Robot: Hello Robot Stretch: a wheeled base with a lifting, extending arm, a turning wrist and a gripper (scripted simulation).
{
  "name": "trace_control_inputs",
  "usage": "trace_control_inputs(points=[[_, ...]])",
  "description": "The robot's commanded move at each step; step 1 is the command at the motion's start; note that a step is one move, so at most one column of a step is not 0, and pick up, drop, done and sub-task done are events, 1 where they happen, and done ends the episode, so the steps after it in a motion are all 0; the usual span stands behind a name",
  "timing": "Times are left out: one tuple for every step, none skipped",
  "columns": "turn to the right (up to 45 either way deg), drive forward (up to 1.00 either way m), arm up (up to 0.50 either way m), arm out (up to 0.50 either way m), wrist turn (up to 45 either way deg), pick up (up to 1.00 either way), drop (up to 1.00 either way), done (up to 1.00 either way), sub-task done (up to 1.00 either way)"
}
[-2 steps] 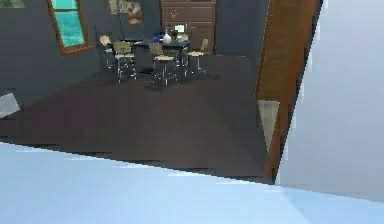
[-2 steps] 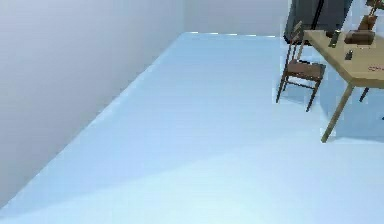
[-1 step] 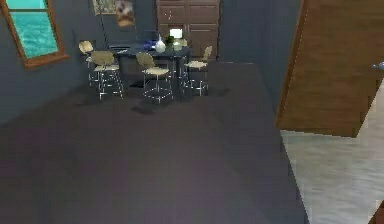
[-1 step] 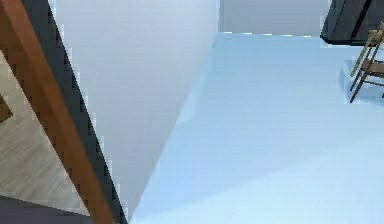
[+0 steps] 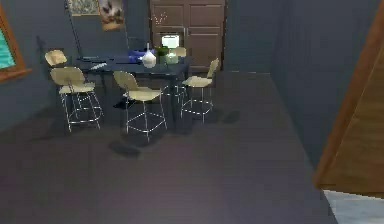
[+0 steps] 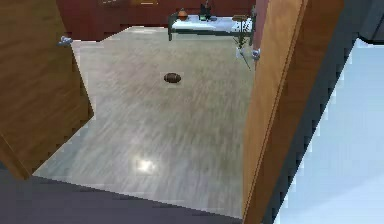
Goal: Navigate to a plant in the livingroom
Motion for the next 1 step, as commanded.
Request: trace_control_inputs(points=[[0.0, 1.0, 0.0, 0.0, 0.0, 0.0, 0.0, 0.0, 0.0]])
